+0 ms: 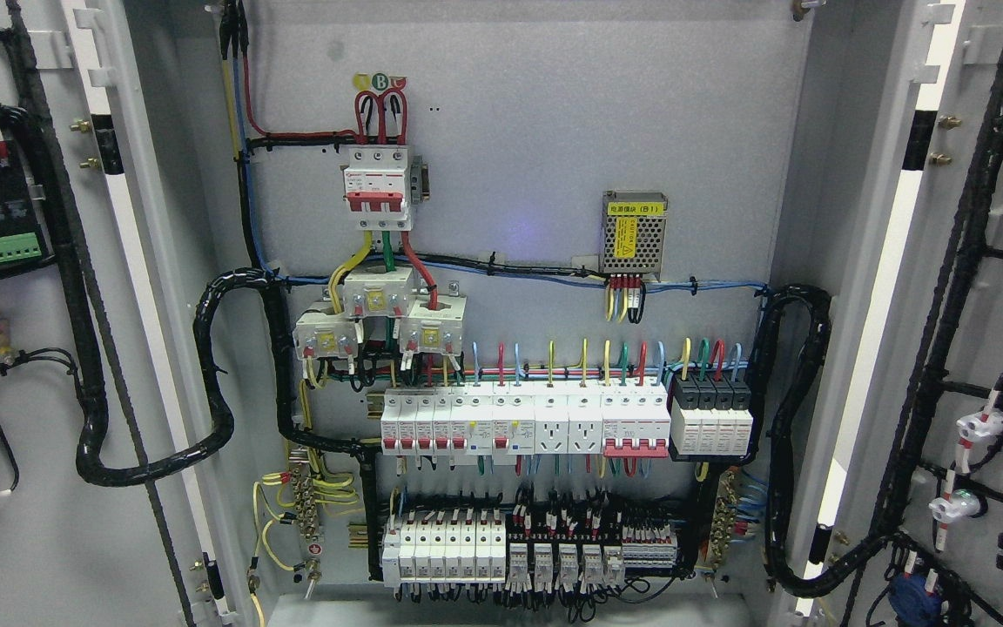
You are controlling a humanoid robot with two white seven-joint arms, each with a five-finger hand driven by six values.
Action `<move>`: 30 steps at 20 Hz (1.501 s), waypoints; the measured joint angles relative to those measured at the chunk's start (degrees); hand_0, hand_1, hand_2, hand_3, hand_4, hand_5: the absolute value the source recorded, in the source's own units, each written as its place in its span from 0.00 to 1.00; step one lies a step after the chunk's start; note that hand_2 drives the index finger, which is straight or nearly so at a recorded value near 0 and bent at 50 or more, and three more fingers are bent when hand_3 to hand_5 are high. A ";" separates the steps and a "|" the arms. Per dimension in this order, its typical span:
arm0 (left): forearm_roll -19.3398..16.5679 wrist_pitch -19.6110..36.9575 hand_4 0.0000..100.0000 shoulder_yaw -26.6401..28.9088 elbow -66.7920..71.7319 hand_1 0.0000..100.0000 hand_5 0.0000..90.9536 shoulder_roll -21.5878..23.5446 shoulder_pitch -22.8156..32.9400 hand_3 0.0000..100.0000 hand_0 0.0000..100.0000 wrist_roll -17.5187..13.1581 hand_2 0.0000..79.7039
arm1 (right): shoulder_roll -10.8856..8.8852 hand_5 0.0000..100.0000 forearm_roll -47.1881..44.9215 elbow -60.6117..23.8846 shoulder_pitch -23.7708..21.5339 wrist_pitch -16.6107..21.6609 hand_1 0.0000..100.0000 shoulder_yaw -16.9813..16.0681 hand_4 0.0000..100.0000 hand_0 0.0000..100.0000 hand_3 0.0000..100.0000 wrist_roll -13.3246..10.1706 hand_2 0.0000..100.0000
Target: Open door with both hands
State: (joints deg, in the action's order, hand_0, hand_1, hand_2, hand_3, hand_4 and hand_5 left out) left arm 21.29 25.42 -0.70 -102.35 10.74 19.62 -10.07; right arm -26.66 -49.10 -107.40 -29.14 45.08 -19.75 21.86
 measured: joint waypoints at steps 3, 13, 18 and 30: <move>-0.08 -0.10 0.00 -0.58 -0.20 0.39 0.00 -0.72 -0.20 0.00 0.12 0.00 0.00 | -0.09 0.00 0.14 -1.04 -0.33 -0.05 0.39 1.45 0.00 0.12 0.00 0.34 0.00; -1.18 0.11 0.00 -2.27 -0.57 0.39 0.00 -2.57 -0.50 0.00 0.12 -0.01 0.00 | -0.36 0.00 0.72 -2.83 -1.80 -0.10 0.39 8.04 0.00 0.12 0.00 0.87 0.00; -2.62 0.15 0.00 -3.29 -0.52 0.39 0.00 -3.42 -0.24 0.00 0.12 -0.08 0.00 | -0.08 0.00 3.03 -0.59 -2.67 -0.14 0.39 14.26 0.00 0.12 0.00 0.94 0.00; -10.40 -5.11 0.00 -6.28 4.24 0.39 0.00 -4.18 10.35 0.00 0.12 0.15 0.00 | 2.63 0.00 5.98 13.69 -5.80 -0.14 0.39 31.17 0.00 0.12 0.00 0.98 0.00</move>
State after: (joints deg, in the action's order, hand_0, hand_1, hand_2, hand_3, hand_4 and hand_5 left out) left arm 10.89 20.30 -6.98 -98.10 6.57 29.97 -9.92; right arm -24.03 -43.13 -93.72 -34.94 44.94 11.42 22.84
